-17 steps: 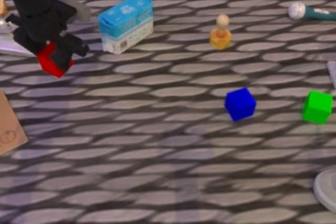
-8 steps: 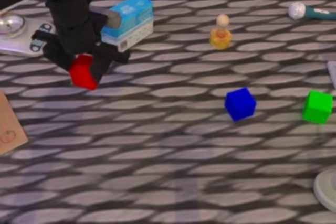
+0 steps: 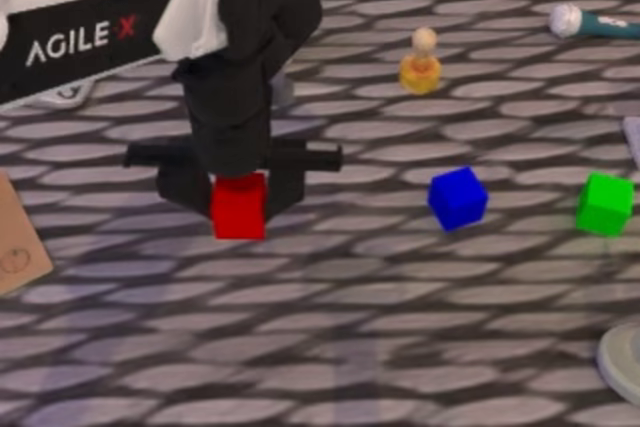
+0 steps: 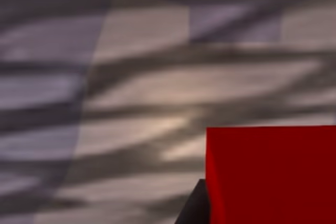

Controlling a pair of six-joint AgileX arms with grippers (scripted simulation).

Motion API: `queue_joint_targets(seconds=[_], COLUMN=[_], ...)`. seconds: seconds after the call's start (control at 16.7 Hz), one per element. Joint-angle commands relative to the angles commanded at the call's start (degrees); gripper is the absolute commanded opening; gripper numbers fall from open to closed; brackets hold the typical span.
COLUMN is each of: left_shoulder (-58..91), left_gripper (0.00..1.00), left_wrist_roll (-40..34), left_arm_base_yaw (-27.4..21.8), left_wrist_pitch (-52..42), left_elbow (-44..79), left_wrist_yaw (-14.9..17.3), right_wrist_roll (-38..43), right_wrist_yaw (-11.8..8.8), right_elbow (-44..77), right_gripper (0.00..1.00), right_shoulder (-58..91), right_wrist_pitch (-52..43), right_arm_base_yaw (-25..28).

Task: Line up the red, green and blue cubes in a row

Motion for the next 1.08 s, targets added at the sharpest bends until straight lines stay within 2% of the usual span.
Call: queue_joint_targets(seconds=[0.18, 0.6, 1.08], left_shoulder=[-2.52, -2.28, 2.33], left_gripper=[0.00, 0.00, 0.00], left_wrist_roll=[-4.98, -5.17, -5.04], left_arm_base_yaw=[-2.80, -2.84, -2.77], left_wrist_pitch=[0.97, 1.94, 15.42], left_elbow=[-2.74, -3.58, -12.21], left_wrist_yaw=[-0.23, -0.25, -0.22], right_wrist_roll=[0.00, 0.00, 0.00], right_wrist_yaw=[0.00, 0.00, 0.00], right_elbow=[0.00, 0.00, 0.00], right_gripper=[1.00, 1.00, 1.00], right_shoulder=[0.00, 0.00, 0.00], right_wrist_pitch=[0.00, 0.00, 0.00], right_arm_base_yaw=[0.00, 0.00, 0.00])
